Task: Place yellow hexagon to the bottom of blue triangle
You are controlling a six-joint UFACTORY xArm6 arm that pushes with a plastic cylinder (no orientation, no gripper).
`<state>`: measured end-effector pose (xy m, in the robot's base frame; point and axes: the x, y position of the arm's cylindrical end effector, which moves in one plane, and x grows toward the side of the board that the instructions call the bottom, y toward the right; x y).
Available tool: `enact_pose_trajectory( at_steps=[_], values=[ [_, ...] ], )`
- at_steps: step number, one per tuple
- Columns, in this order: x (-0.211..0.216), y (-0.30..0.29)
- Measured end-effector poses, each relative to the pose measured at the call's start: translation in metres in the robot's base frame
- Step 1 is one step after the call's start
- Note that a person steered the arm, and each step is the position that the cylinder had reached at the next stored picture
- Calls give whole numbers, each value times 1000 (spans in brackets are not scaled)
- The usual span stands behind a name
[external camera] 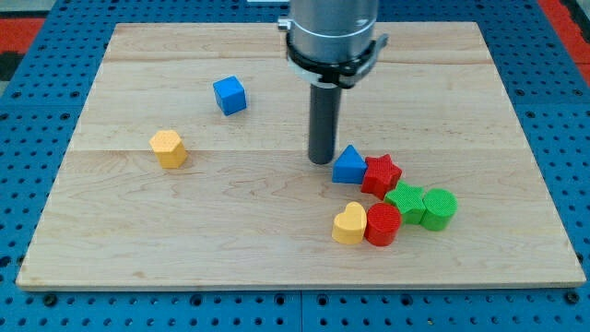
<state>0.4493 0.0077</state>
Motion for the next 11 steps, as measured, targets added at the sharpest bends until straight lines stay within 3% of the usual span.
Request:
enact_pose_trajectory(
  at_steps=[1,2,3,4,5,6,7,8,10,11],
  values=[
    [-57,-91],
    [-71,-202],
    [-36,-248],
    [-2,-162],
    [-23,-90],
    [-1,-90],
    [-37,-174],
    [16,-165],
    [44,-34],
    [53,-9]
  ],
)
